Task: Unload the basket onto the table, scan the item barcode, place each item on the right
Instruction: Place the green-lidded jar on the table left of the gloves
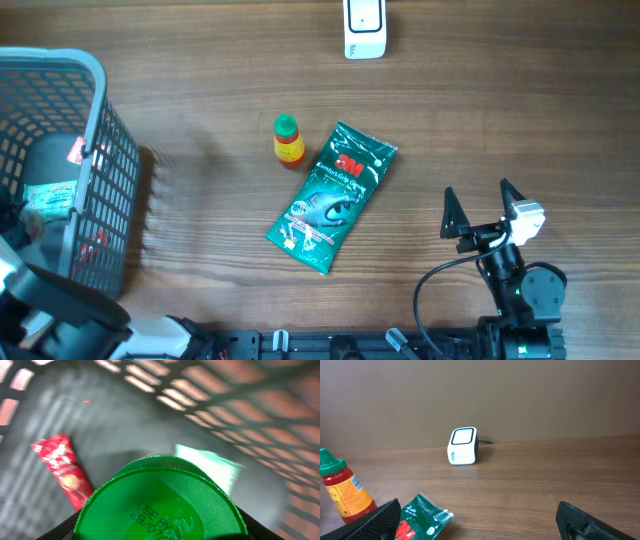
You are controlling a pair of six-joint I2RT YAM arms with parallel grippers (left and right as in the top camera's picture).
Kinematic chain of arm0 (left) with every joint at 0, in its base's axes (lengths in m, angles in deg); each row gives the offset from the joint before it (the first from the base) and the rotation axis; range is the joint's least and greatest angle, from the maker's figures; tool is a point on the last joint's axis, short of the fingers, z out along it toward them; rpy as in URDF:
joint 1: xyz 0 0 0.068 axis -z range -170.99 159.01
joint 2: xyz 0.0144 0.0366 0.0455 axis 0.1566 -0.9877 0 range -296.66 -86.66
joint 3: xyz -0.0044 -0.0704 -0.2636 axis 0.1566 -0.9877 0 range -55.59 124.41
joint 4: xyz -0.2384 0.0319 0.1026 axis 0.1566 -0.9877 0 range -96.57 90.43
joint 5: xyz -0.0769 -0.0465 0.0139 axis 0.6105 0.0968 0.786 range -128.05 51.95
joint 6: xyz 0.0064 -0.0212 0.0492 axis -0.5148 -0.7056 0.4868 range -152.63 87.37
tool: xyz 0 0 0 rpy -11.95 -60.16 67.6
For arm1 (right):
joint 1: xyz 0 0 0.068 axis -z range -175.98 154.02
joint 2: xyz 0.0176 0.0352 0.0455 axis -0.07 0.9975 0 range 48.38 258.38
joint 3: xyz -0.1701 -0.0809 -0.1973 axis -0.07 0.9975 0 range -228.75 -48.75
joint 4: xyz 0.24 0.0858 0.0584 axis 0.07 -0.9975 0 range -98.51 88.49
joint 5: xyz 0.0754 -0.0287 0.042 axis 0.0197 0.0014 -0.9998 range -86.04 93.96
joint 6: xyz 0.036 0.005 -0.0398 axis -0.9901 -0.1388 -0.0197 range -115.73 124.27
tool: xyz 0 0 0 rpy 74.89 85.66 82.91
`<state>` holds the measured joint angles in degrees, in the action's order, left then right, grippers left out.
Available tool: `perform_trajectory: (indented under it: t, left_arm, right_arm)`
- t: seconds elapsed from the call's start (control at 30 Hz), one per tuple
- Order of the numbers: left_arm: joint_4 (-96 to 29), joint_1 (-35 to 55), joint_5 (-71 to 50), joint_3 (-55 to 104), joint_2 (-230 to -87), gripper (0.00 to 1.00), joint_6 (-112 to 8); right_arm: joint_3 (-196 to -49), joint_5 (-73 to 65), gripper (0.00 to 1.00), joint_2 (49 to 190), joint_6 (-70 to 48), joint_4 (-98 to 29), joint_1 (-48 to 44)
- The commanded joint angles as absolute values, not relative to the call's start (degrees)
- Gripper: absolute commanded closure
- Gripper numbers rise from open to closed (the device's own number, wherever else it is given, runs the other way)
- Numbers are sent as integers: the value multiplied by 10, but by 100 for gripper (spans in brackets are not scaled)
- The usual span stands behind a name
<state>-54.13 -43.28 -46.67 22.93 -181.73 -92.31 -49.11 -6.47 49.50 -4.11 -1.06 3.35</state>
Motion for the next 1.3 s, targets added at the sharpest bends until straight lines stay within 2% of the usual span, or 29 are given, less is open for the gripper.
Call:
perform_trajectory:
  t: [0.0, 0.13, 0.23, 0.4, 0.47, 0.67, 0.77, 0.87, 1.03, 1.1, 1.23, 1.27]
  left_arm:
    - [-539, -423, -392, 274, -1741, 46, -898]
    - [-504, -380, -316, 317, -1642, 46, -896]
    - [-441, -300, -258, 327, -1529, 45, -896]
    - [-429, -131, -237, 327, -1461, 45, -881]
    - [-467, -50, -242, 327, -1457, 45, -868]
    - [-663, 118, -313, 327, -1527, 45, -858]
    - [-744, 200, -376, 306, -1589, 50, -853]
    - [-711, 267, -400, 222, -1645, 50, -876]
    - [-579, 351, -550, 92, -1724, 50, -910]
    - [-552, 382, -611, 61, -1753, 50, -994]
    - [-536, 413, -610, 49, -1815, 50, -1208]
    - [-526, 417, -608, 49, -1827, 50, -1219]
  right_arm:
    - [-490, -61, 0, 492, -48, -8, 32]
    - [-490, -61, 0, 492, -48, -8, 32]
    - [-490, -61, 0, 492, -49, -8, 32]
    - [-490, -61, 0, 492, -49, -8, 32]
    - [-490, -61, 0, 492, -48, -8, 32]
    - [-490, -61, 0, 492, -49, -8, 32]
    - [-490, -61, 0, 492, -49, -8, 32]
    - [-490, -61, 0, 492, -49, -8, 32]
    - [-490, -61, 0, 492, -48, -8, 32]
    - [-490, -61, 0, 492, -49, -8, 32]
    - [-490, -61, 0, 492, -49, -8, 32]
    - [-490, -61, 0, 492, -48, -8, 32]
